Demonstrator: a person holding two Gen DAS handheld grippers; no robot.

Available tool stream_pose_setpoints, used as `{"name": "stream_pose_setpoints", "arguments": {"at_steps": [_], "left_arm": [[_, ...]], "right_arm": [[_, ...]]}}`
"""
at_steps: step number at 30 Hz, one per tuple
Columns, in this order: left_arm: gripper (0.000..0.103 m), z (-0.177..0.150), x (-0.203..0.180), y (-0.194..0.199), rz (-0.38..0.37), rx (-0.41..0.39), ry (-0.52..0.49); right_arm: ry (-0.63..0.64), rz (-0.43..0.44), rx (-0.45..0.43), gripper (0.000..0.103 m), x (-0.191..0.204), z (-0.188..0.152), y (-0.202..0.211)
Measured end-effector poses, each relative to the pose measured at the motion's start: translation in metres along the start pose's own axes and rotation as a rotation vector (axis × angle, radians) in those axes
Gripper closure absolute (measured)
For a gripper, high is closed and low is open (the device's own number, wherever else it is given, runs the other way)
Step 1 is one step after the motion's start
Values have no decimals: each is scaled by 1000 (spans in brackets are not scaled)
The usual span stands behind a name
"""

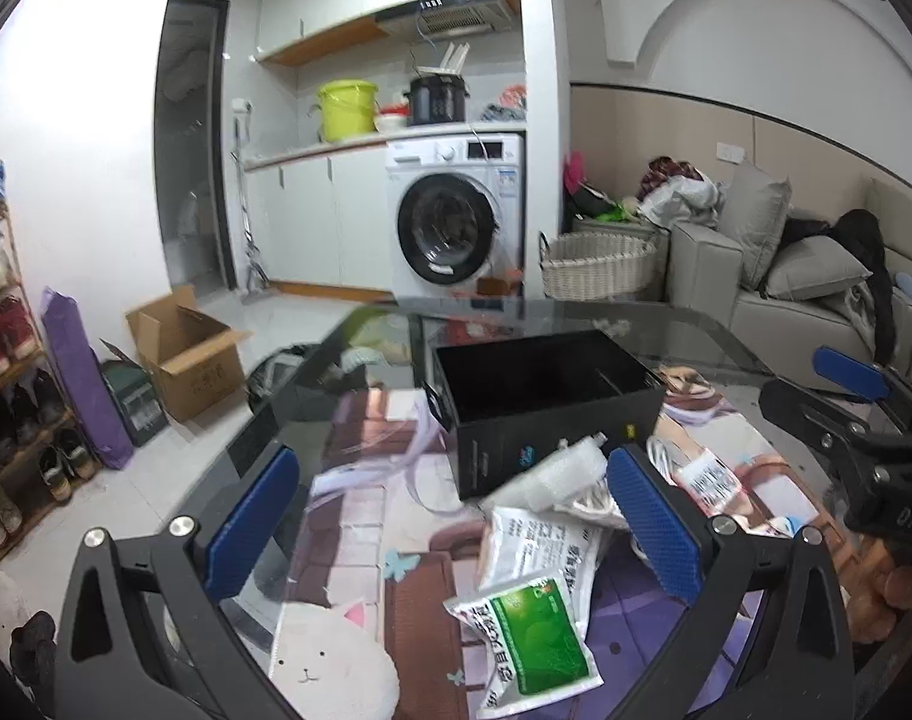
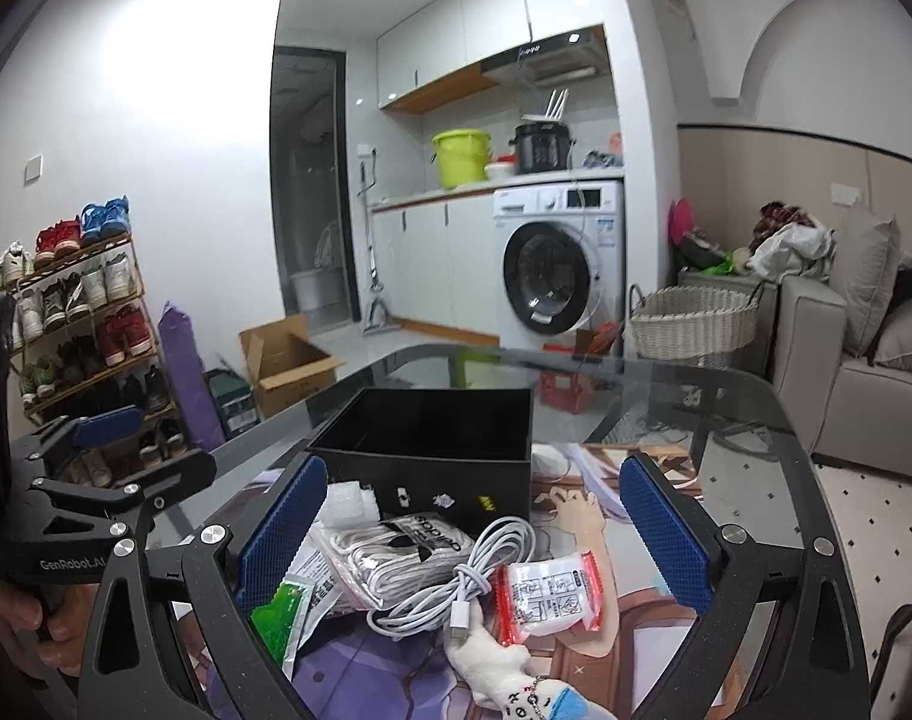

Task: Organize soft objects
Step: 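Grasp the white plush bunny with the right gripper while the left gripper grasps the green packet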

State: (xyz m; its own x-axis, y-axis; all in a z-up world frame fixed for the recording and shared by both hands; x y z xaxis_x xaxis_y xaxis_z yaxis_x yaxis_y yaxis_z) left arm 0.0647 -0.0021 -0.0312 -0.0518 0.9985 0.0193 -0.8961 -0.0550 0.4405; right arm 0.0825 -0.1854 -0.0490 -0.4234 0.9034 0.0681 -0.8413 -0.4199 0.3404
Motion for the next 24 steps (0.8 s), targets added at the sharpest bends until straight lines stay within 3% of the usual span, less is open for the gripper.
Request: {"name": "stream_pose_setpoints", "arguments": {"at_steps": [4,8,9,13,18,24], "left_arm": [[0,0,1,-6,-21,66,-2],[5,-11,1,-22,-40,196,-18],[8,-16,0,-26,-50,229,-24],[13,-31,-8,-35,-87,328,-60],[14,-56,-32,-41,-143,432,-158],[14,-80,-48,-47,-133,514,-257]], "right_arm": [[45,16,93,3,-3,6,-7],[71,71,211,3,-7,3,-17],[91,85,259,6,-6,-3,-22],[174,123,442,34,-4,-30,-36],[212,110,567,42,-12,-61,-46],[256,120,657,54,-9,-85,-54]]}}
Point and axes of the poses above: each gripper's, at about its wrist camera, not at the fingertips, and y roughly against the way its jaws point, x to its left, z to its top, the point moved 6 cm from there along -y, roughly the way its jaws point, and after that the axes turned 5 degrees about z, right-handed, at the moved point
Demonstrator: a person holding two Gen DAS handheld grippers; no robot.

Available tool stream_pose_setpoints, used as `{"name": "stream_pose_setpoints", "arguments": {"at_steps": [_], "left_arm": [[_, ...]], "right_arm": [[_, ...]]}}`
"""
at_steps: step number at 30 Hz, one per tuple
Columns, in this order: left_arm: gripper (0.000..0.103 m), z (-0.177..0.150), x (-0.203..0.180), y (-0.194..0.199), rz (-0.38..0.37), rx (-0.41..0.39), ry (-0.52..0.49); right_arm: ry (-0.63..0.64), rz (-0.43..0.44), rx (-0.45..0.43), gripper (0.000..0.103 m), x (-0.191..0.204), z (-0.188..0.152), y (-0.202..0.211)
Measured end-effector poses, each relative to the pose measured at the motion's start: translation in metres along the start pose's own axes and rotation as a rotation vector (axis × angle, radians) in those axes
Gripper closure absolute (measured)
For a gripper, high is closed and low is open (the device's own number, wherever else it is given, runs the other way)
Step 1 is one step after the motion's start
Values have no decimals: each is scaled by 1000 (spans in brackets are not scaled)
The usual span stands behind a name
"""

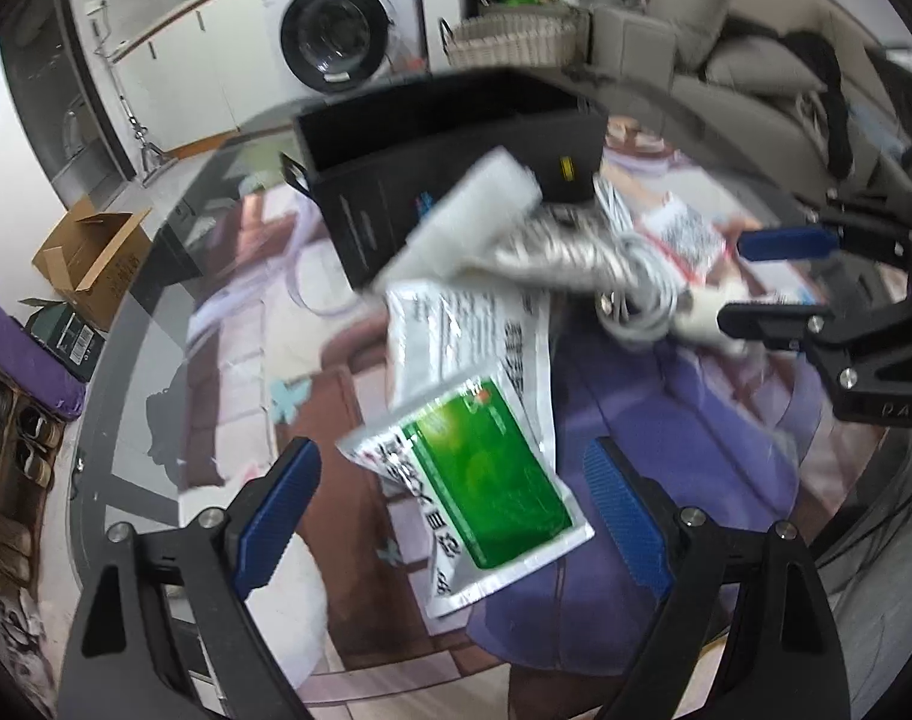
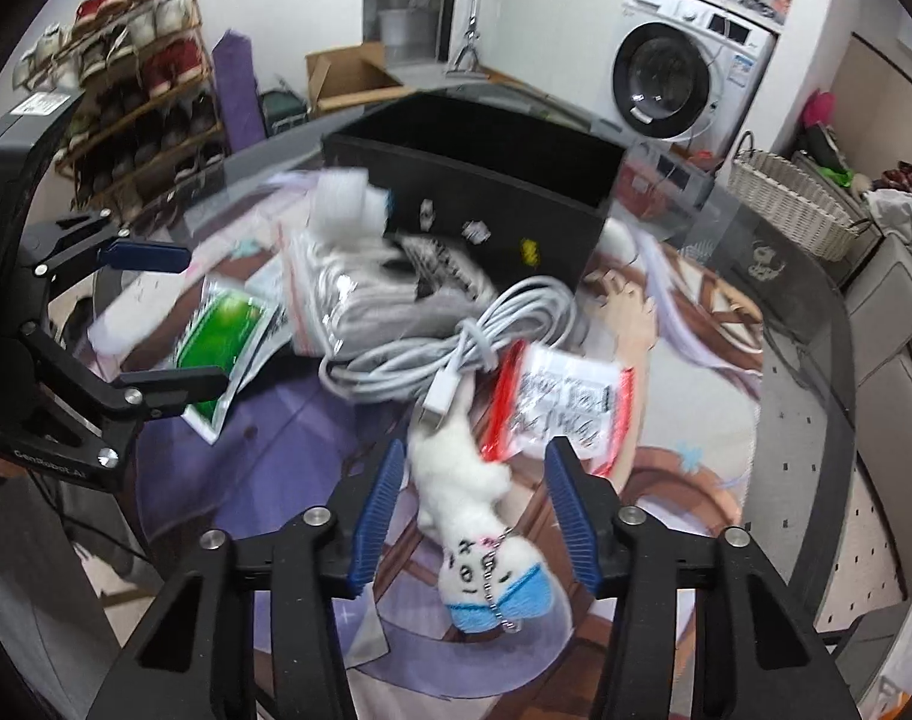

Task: Organize soft objects
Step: 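Grasp the white plush bunny with the right gripper while the left gripper grasps the green packet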

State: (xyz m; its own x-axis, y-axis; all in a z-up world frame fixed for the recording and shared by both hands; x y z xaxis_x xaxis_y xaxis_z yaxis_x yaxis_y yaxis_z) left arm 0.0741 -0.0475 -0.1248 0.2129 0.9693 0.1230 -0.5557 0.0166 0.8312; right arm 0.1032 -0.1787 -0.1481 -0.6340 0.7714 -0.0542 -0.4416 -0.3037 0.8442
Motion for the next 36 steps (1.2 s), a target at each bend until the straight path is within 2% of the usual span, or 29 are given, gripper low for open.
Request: {"name": "stream_pose_setpoints", "arguments": {"at_steps": [4,12,16,21,25,28,32,36], "left_arm": [[14,-2,-2,-6,16,23,-16],[15,-16,15,-9,23,66,-15],[15,-26,14,-7,-13,86,-14],[13,-23,17,4,-8,57,-9],[11,-34,27,-5,-25,137,55],[8,-27,28,-15,-24,160,86],[6,-22,25,-20,-17,175,78],[5,-34,29,-13,6,191,69]], "right_arm": [[18,11,45,54,4,-7,-9],[50,133,90,54,28,-14,-7],[58,83,102,54,27,-16,-14],[64,79,125,54,29,-19,-21],[74,67,121,54,31,-16,-20],[85,67,121,54,33,-16,-22],[77,64,120,54,31,-18,-22],[79,60,118,54,31,-20,-20]]}}
Point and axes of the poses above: each gripper's, at about its wrist camera, not at the fingertips, and y roughly against the way its jaws point, x to its left, z to its top, the point moved 6 cm from there along -y, roughly the way its jaws point, and after that the axes turned 5 degrees about z, right-handed, at the moved point
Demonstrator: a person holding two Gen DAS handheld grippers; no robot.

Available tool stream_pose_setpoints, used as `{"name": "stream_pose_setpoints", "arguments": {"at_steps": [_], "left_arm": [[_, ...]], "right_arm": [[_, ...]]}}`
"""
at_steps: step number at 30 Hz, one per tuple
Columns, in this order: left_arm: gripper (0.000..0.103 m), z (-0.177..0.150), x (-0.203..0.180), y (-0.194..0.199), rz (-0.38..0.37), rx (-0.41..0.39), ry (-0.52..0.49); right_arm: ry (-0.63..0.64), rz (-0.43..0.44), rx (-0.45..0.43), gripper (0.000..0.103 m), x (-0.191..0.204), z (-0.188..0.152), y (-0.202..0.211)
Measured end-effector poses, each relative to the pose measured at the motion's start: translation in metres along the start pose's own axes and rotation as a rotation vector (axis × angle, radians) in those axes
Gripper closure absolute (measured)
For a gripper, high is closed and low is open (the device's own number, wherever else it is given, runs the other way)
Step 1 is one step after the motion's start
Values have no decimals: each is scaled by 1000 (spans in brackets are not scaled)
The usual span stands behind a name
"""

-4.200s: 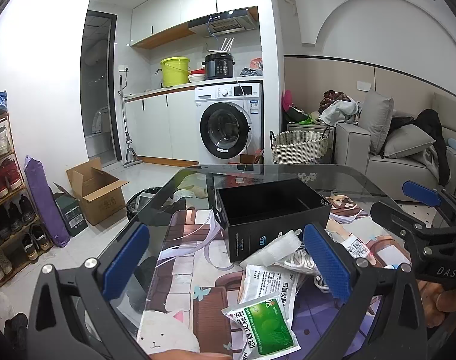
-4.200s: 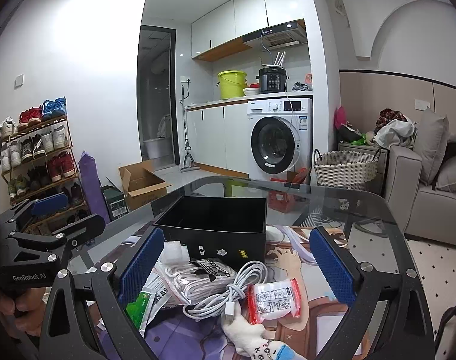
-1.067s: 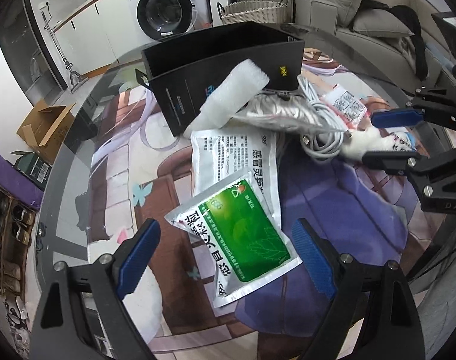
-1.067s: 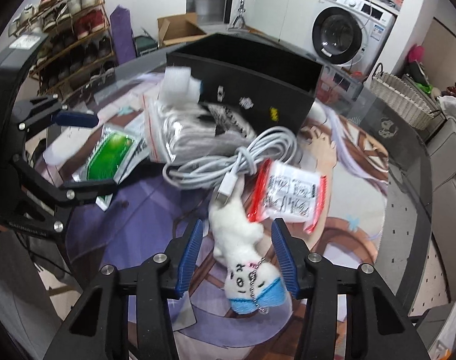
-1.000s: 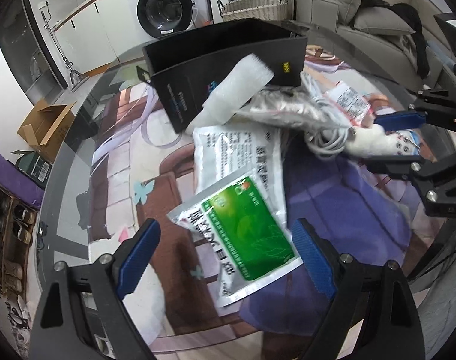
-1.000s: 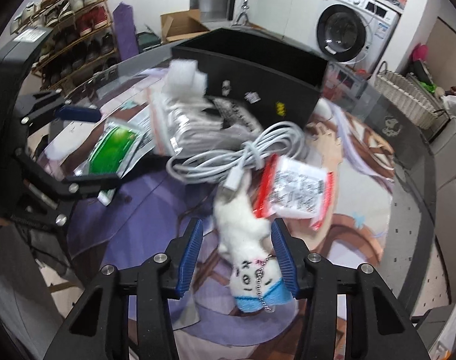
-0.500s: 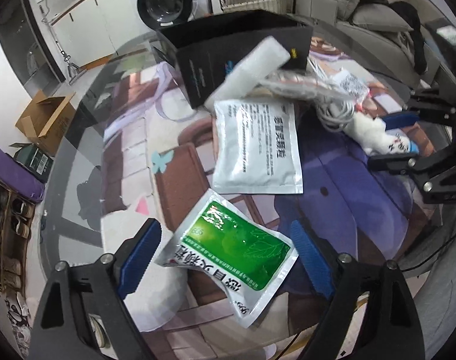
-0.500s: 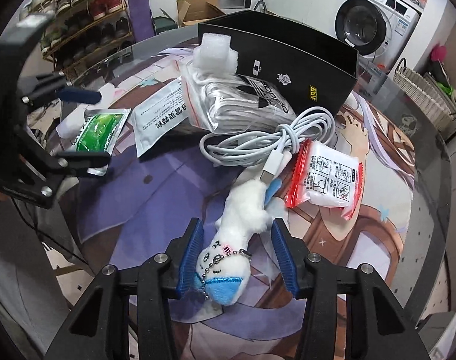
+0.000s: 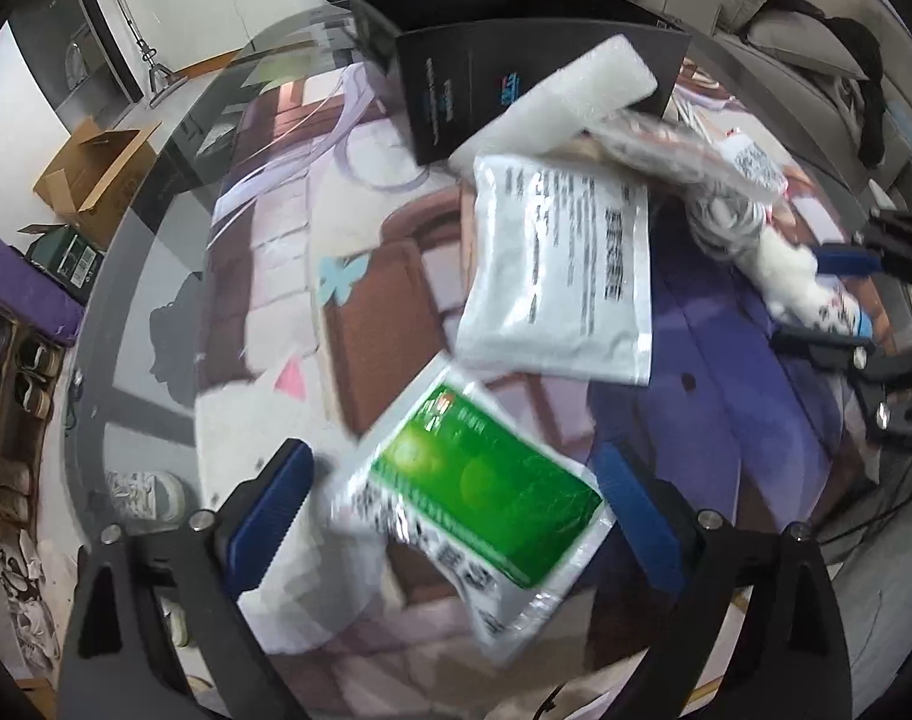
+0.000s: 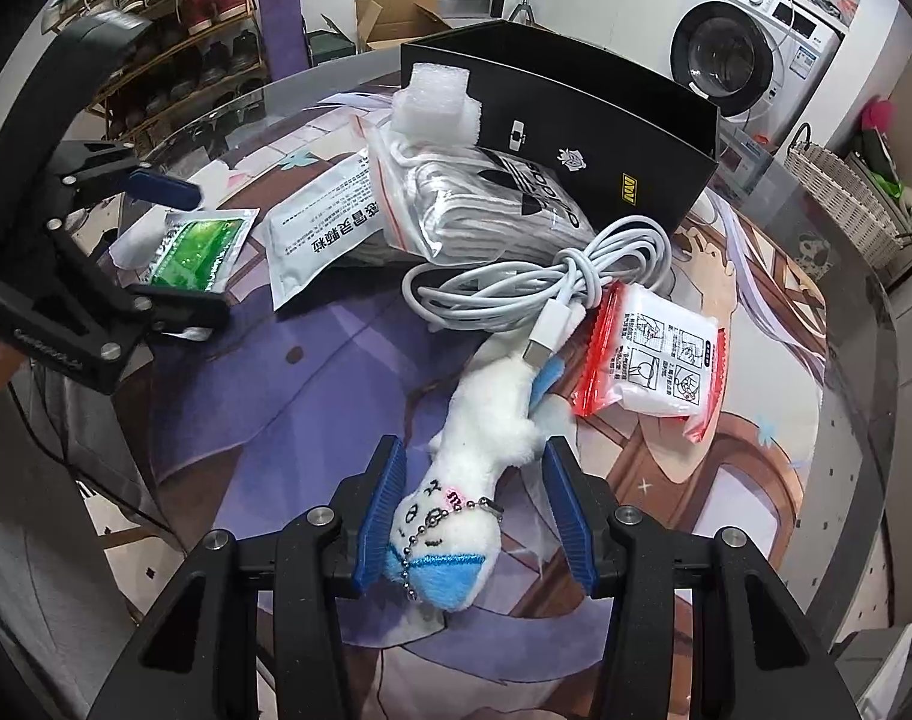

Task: Organize soft objects
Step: 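Grasp the white plush bunny with the right gripper while the left gripper grasps the green packet, then lift the white plush bunny with the right gripper while the left gripper lifts the green packet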

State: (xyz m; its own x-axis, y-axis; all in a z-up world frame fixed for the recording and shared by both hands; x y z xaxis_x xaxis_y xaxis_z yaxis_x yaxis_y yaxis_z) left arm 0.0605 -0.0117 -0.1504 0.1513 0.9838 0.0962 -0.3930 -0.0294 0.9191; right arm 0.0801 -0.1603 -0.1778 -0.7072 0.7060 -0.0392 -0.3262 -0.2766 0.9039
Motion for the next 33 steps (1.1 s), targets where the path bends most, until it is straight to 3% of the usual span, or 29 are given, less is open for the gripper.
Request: {"name": "stream_pose_setpoints", "arguments": {"at_steps": [5,7,9,11,17,25,29,33], "left_arm": [[4,-21,17,7,35,30,2],[10,-22,17,9,27,9,-18],[41,-18,10,11,-21,-4,-37],[55,-12,2,13,-58,1,-56],[72,-2,-2,12,-79,-42,-61],[75,-3,1,21,-70,-87,-62],[75,-1,4,39,-24,-169,-65],[75,5,4,53,-35,-213,-60]], "right_arm": [[5,-4,2,54,1,0,1],[4,-1,0,54,1,0,1],[-6,11,-4,54,0,0,1],[-9,24,-10,56,-1,-1,1],[26,41,-23,76,1,-5,5],[14,32,-71,77,-2,-2,19],[-1,26,-113,77,-7,1,35],[-24,35,-157,79,-11,4,49]]}}
Point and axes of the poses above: each gripper's, at about its wrist camera, not at the fingertips, and y roughly against the way its jaws point, x to its left, z to its top, the point moved 6 cm from there along -y, roughly the way its jaws point, and after that the axes turned 5 degrees about z, right-handed, at the moved point
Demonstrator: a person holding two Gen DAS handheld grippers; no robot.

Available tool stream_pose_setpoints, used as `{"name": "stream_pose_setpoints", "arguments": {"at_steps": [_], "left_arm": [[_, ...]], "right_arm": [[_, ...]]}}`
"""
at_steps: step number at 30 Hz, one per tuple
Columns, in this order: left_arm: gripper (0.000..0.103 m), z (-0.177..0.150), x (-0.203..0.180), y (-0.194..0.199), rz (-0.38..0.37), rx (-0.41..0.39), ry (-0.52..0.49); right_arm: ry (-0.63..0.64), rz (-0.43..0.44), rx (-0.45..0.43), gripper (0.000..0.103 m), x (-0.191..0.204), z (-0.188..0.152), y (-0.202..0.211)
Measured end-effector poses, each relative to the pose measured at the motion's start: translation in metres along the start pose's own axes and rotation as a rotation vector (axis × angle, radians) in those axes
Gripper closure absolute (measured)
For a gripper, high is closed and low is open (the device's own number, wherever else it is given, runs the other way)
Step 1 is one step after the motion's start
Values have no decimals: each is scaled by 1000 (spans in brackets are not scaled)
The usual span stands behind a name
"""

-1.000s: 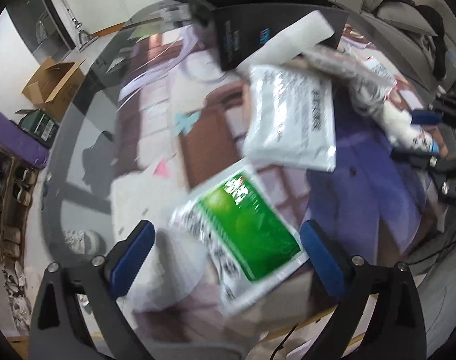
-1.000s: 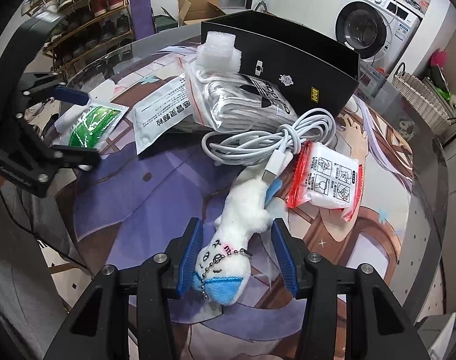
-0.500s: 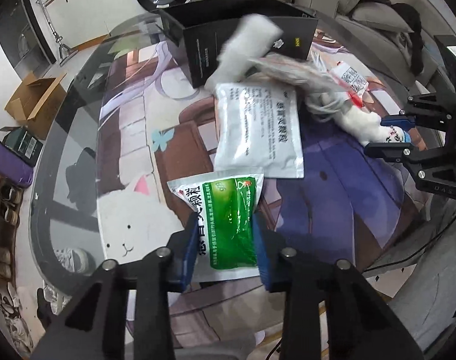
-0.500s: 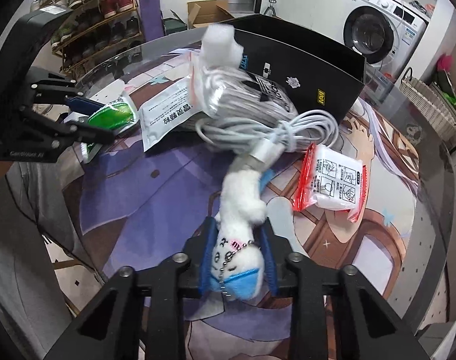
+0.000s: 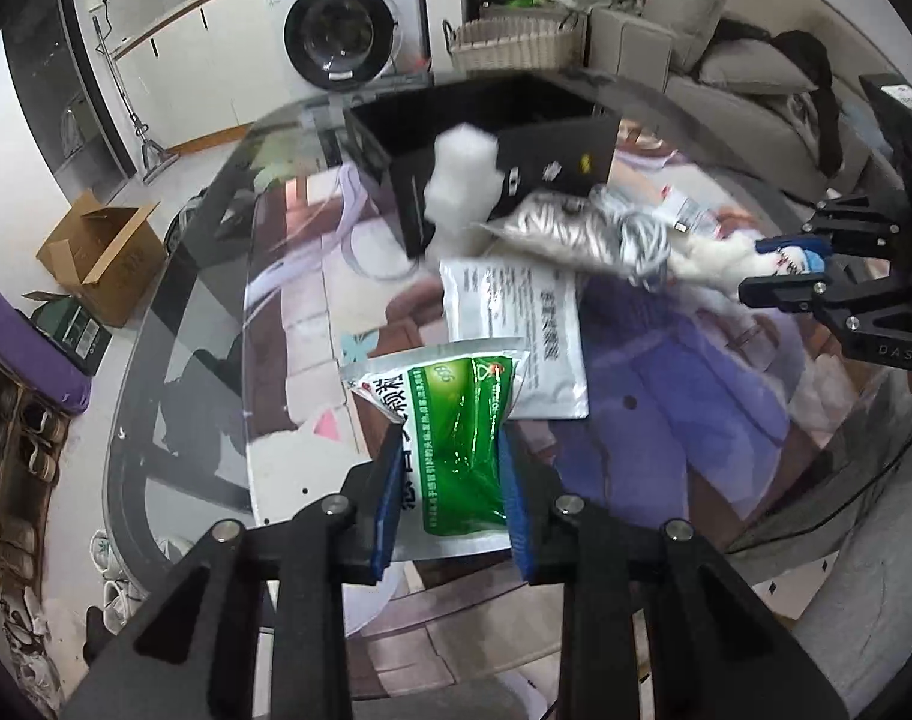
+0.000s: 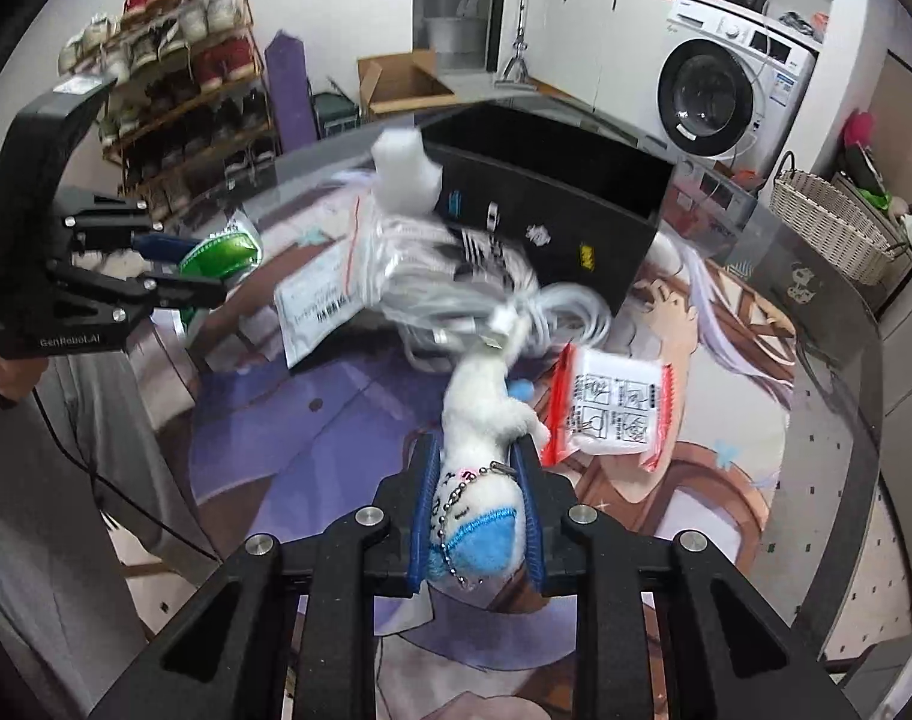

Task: Organize soft objects
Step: 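Lift the white plush bunny with the right gripper while the left gripper lifts the green packet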

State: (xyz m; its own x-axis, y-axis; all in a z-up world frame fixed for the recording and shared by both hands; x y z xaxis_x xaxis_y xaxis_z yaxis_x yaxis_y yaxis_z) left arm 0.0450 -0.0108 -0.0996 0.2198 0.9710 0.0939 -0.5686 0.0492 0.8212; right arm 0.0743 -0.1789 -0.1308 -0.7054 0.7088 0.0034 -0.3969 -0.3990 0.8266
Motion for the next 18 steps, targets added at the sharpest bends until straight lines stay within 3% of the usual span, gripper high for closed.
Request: {"name": "stream_pose_setpoints", "arguments": {"at_steps": [2,5,11,14,15,16,18], "left_arm": [[75,5,0,8,2,-30,-1],[75,12,-4,13,-6,-55,-11],[75,5,-13,3,-15,-25,-19],[75,-2,-12,-5,-21,-3,-6],[75,-3,-12,-7,-22,1,-3],[75,-4,-12,-9,-23,3,-2],[75,-3,-12,-11,-26,4,-2]], "right_arm": [[-7,2,-31,80,0,2,8],[6,29,-10,80,5,1,8],[29,59,132,79,17,-20,-19],[28,79,153,61,19,-20,-23],[18,85,157,45,19,-18,-26],[1,72,162,39,16,-15,-30],[7,51,172,39,15,-11,-38]]}}
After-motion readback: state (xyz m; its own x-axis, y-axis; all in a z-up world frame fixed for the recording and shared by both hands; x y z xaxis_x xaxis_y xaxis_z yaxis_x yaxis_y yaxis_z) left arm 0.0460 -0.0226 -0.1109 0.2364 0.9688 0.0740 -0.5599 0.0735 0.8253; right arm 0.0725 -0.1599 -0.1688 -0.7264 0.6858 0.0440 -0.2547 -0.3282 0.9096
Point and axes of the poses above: each gripper's, at about its wrist camera, not at the fingertips, and y roughly against the way its jaws point, x to its left, z to its top, the point moved 6 cm from there along -y, roughly the way its jaws point, and after that the axes turned 5 degrees about z, right-handed, at the moved point
